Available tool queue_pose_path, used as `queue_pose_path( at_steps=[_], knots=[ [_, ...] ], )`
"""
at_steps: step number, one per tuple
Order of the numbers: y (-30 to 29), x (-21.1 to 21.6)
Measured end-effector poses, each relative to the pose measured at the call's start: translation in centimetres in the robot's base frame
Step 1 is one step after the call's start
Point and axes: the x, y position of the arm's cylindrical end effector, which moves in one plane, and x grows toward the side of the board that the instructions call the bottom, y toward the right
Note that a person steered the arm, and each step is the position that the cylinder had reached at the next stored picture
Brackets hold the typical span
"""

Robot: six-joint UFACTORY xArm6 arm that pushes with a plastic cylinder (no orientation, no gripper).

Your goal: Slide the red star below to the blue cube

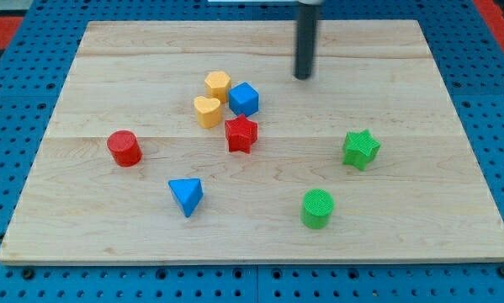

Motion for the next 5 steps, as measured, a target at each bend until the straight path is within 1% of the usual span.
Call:
queue_pose_path(
  at_steps=[1, 2, 3, 4, 5],
  knots=[
    [-1.1, 7.2],
    [-7.3, 11.6],
    [-12.0, 12.6],
    [-14.8, 14.4],
    [-14.3, 13.0]
  ],
)
